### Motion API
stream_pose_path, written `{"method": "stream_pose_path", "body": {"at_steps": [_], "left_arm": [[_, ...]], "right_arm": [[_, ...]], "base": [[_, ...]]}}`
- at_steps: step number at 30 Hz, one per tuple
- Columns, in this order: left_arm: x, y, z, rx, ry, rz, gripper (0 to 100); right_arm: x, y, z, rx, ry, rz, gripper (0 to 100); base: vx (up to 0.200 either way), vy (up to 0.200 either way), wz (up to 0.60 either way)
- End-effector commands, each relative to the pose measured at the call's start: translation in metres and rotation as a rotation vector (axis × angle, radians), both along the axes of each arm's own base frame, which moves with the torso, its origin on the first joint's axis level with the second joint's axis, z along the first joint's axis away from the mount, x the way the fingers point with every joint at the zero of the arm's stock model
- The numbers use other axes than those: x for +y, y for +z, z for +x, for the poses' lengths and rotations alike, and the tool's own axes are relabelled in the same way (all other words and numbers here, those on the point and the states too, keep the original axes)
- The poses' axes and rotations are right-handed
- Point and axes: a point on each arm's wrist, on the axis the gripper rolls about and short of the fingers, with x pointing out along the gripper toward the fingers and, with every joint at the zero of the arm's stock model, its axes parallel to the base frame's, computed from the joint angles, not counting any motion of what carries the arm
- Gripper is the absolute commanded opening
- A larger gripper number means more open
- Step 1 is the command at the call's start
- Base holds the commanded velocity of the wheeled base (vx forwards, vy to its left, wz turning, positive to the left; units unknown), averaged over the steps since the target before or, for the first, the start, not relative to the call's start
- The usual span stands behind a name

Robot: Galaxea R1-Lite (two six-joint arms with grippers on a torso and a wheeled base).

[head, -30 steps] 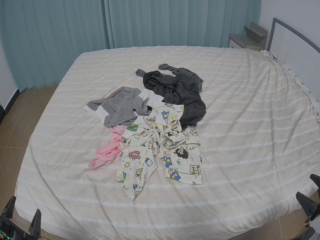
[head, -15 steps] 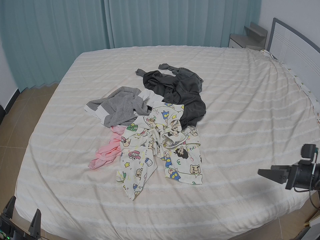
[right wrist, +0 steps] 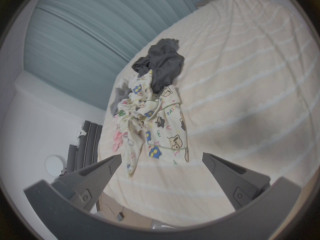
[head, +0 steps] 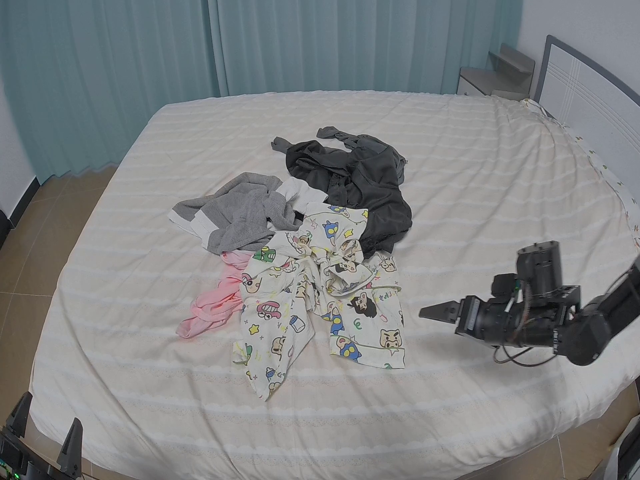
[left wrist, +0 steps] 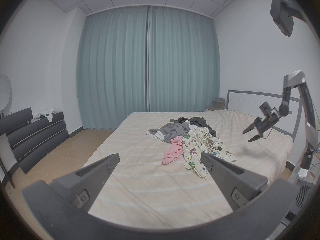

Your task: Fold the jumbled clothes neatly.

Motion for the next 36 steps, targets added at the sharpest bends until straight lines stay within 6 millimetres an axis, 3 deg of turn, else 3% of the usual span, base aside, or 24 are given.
{"method": "stream_pose_path", "body": {"at_steps": [1, 23, 32, 33, 36], "left_arm": [[0.000, -0.005, 0.000, 0.004, 0.000, 0.000, 100], [0.000, -0.005, 0.000, 0.004, 0.000, 0.000, 100], [0.000, -0.005, 0.000, 0.004, 0.000, 0.000, 100], [0.000, -0.005, 0.000, 0.004, 0.000, 0.000, 100], [0.000, -0.005, 0.000, 0.004, 0.000, 0.000, 100]], "right_arm": [[0.035, -0.058, 0.048, 0.051, -0.065, -0.024, 100], [0.068, -0.100, 0.080, 0.032, -0.043, -0.060, 100], [0.092, -0.100, 0.086, -0.006, 0.004, -0.063, 100], [0.093, -0.100, 0.086, -0.005, 0.005, -0.065, 0], [0.094, -0.105, 0.087, 0.013, -0.001, -0.080, 0]], "base": [[0.000, 0.000, 0.00], [0.000, 0.000, 0.00], [0.000, 0.000, 0.00], [0.000, 0.000, 0.00], [0.000, 0.000, 0.00]]}}
